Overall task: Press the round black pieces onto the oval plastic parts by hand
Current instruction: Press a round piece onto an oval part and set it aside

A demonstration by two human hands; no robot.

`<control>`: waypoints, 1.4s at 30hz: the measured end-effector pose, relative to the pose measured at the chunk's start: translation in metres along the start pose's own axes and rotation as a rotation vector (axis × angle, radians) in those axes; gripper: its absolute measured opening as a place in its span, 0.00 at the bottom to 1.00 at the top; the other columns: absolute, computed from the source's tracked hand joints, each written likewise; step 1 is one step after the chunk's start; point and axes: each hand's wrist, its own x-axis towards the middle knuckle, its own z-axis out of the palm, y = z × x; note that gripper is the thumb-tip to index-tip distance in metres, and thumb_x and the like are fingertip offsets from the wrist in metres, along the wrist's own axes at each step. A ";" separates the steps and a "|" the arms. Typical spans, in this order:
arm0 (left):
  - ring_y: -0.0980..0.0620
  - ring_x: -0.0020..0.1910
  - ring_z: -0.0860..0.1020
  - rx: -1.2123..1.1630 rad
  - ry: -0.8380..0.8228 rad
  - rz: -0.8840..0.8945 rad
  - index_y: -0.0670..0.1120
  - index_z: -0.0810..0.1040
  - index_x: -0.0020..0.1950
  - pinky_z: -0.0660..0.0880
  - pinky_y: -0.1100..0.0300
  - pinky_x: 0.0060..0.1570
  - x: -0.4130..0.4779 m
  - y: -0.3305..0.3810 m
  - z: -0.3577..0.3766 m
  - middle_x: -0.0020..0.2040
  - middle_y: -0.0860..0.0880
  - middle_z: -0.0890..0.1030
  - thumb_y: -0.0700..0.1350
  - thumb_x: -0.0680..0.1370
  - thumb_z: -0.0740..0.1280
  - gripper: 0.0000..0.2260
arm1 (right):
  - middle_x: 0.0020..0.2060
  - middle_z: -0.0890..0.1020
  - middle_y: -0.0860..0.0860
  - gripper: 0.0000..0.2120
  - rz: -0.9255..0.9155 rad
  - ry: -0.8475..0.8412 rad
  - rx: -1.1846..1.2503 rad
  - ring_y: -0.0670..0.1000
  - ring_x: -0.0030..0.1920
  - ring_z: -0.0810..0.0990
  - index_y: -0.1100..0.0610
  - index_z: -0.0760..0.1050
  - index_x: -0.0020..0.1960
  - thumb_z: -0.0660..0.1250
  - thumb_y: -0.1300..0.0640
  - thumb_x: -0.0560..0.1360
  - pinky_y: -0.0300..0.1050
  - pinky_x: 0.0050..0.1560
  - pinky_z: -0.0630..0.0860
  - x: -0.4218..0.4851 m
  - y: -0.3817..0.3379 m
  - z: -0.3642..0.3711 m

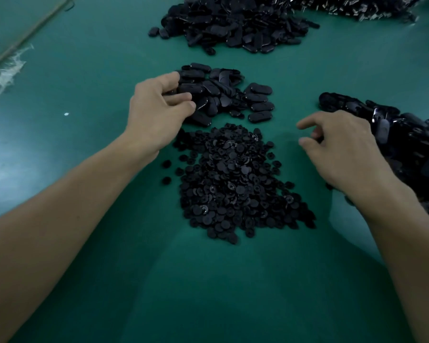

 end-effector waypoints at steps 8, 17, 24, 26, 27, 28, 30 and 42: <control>0.62 0.40 0.82 0.042 -0.014 0.222 0.53 0.84 0.50 0.79 0.64 0.45 -0.012 0.014 0.007 0.43 0.57 0.85 0.40 0.77 0.72 0.08 | 0.49 0.82 0.46 0.12 -0.186 0.117 0.508 0.43 0.44 0.83 0.47 0.80 0.52 0.75 0.62 0.74 0.38 0.51 0.80 -0.005 -0.015 -0.001; 0.55 0.36 0.83 -0.045 -0.355 0.254 0.49 0.85 0.50 0.82 0.59 0.41 -0.035 0.033 0.021 0.39 0.51 0.86 0.45 0.75 0.75 0.05 | 0.42 0.87 0.50 0.14 -0.236 -0.022 1.013 0.49 0.45 0.86 0.52 0.80 0.44 0.76 0.69 0.69 0.41 0.49 0.82 -0.009 -0.030 0.005; 0.52 0.38 0.85 -0.058 -0.415 0.185 0.44 0.85 0.50 0.80 0.62 0.39 -0.035 0.032 0.021 0.39 0.46 0.86 0.40 0.77 0.73 0.03 | 0.46 0.87 0.50 0.12 -0.277 -0.009 1.057 0.49 0.49 0.86 0.52 0.80 0.47 0.73 0.69 0.72 0.39 0.50 0.81 -0.010 -0.033 0.007; 0.52 0.37 0.85 -0.072 -0.441 0.194 0.44 0.84 0.51 0.80 0.62 0.39 -0.038 0.032 0.022 0.38 0.46 0.86 0.39 0.77 0.73 0.04 | 0.46 0.87 0.50 0.13 -0.270 0.022 1.029 0.48 0.50 0.86 0.52 0.80 0.48 0.73 0.69 0.73 0.40 0.51 0.81 -0.010 -0.034 0.007; 0.51 0.37 0.85 -0.078 -0.426 0.198 0.45 0.84 0.50 0.80 0.62 0.39 -0.038 0.032 0.022 0.37 0.46 0.86 0.38 0.77 0.74 0.04 | 0.47 0.87 0.49 0.13 -0.257 0.046 0.985 0.47 0.51 0.86 0.51 0.79 0.48 0.73 0.68 0.73 0.40 0.52 0.81 -0.010 -0.033 0.008; 0.51 0.36 0.84 -0.084 -0.390 0.195 0.45 0.84 0.50 0.81 0.61 0.39 -0.036 0.031 0.022 0.37 0.46 0.86 0.37 0.76 0.74 0.05 | 0.47 0.86 0.47 0.12 -0.237 0.079 0.907 0.45 0.50 0.85 0.50 0.79 0.49 0.73 0.66 0.74 0.39 0.53 0.80 -0.010 -0.032 0.008; 0.49 0.36 0.85 -0.113 -0.268 0.161 0.45 0.83 0.51 0.81 0.60 0.40 -0.030 0.027 0.018 0.36 0.47 0.86 0.37 0.76 0.74 0.05 | 0.47 0.84 0.41 0.11 -0.192 0.162 0.664 0.40 0.49 0.83 0.48 0.79 0.52 0.71 0.64 0.76 0.31 0.52 0.77 -0.010 -0.029 0.008; 0.65 0.57 0.81 0.014 0.025 0.050 0.42 0.72 0.73 0.78 0.62 0.61 0.002 0.000 -0.004 0.67 0.50 0.78 0.37 0.78 0.71 0.23 | 0.81 0.48 0.58 0.27 0.158 -0.052 -0.073 0.58 0.80 0.44 0.54 0.56 0.81 0.55 0.47 0.84 0.60 0.77 0.47 0.017 0.004 0.014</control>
